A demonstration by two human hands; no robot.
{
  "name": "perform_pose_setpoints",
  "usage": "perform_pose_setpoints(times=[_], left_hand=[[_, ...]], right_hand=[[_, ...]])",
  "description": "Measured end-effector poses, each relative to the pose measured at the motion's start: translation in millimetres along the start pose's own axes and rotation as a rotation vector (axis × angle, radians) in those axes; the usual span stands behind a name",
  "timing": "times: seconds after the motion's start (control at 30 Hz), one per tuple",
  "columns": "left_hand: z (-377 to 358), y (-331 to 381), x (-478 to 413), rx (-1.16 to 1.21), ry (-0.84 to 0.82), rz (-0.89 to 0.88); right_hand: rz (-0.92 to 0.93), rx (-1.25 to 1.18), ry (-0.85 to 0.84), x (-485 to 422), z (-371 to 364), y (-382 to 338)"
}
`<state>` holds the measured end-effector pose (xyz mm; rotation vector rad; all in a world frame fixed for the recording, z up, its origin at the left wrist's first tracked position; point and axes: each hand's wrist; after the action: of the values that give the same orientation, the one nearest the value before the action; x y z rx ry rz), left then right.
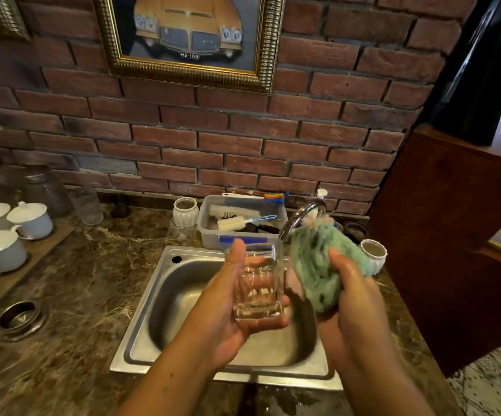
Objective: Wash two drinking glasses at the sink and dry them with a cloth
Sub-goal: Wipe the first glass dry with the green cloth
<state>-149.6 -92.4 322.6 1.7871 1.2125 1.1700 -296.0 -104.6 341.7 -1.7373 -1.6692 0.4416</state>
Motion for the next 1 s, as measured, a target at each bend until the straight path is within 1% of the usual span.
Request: perform_pose_setpoints(times=[0.07, 0.13, 0.17, 0.23, 0.3, 0.37, 0.47, 0.57, 0.63, 0.73, 0.8, 0.93, 1.0], left_hand=[[7.2, -4.9, 3.7, -0.055, -0.066, 0.006], [10.8, -9.0, 6.2, -0.116, -0.111, -0.001], [10.4, -10.7, 7.3, -0.133, -0.127, -0.008], [9.7, -15.2, 8.3, -0.128, -0.139, -0.025], [8.2, -16.2, 10.0, -0.064, -0.109, -0.027], [9.2, -17.1, 10.1, 0.038, -0.059, 0.032], [13.2, -17.1, 8.6, 0.186, -0.001, 0.100], [17.4, -18.7, 6.5, 0.118, 0.058, 0.063], [14.9, -18.0, 6.6, 0.010, 0.126, 0.023], [8.4, -17.7, 6.7, -0.151, 0.256, -0.076], [7.5, -19.2, 5.1, -0.245, 0.332, -0.162], [14.9, -23.6, 1.3, -0.532, 0.461, -0.445], [21.8, -24.6, 2.1, -0.690, 0.454, -0.599]], right_hand=[[0.071, 0.004, 0.035, -8.2, 0.3, -2.5], [0.182, 0.082, -0.008, -12.8, -3.5, -3.5], [0.248, 0.200, -0.069, -13.7, -5.6, -4.0], [0.330, 0.545, -0.281, -14.3, -9.2, -5.9], [0.278, 0.758, -0.470, -13.7, -10.1, -9.9], [0.194, 0.818, -0.533, -12.9, -7.7, -16.1], [0.157, 0.912, -0.654, -12.5, 5.6, -21.4], [0.070, 1.082, -0.805, -10.6, 14.4, -16.8], [0.010, 1.085, -0.834, -9.1, 15.3, -11.7], [-0.060, 1.030, -0.811, -9.1, 12.0, -5.9], [-0.151, 0.985, -0.799, -7.5, 10.3, -2.0], [-0.271, 0.774, -0.699, -2.6, 7.3, 9.4], [-0.319, 0.626, -0.630, 2.1, 7.9, 16.3]])
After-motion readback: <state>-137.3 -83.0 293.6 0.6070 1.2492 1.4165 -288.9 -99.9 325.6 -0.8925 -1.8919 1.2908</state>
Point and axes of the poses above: each hand's wrist, its own x-axis away from the middle knuckle, its own z-axis out of the back of the hand, y = z × x, and after that the axes turned 15 degrees about -x, right-handed
